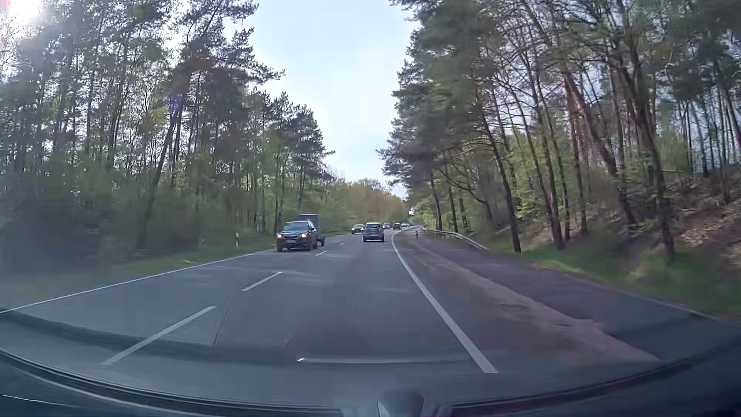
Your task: Follow the waypoints while adhering to traffic rules and regulations
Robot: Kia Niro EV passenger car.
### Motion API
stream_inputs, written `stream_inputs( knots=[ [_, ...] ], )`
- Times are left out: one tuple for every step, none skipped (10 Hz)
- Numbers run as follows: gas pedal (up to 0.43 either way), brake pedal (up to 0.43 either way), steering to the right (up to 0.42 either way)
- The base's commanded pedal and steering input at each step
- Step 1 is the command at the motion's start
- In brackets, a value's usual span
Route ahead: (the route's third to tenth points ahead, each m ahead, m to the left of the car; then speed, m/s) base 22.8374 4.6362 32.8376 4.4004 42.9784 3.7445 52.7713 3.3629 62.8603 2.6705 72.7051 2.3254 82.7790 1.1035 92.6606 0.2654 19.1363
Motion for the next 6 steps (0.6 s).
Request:
stream_inputs(
  knots=[
    [0.189, 0.0, 0.002],
    [0.189, 0.0, 0.002],
    [0.189, 0.0, 0.002],
    [0.177, 0.0, 0.002],
    [0.177, 0.0, 0.002],
    [0.177, 0.0, 0.002]
  ],
)
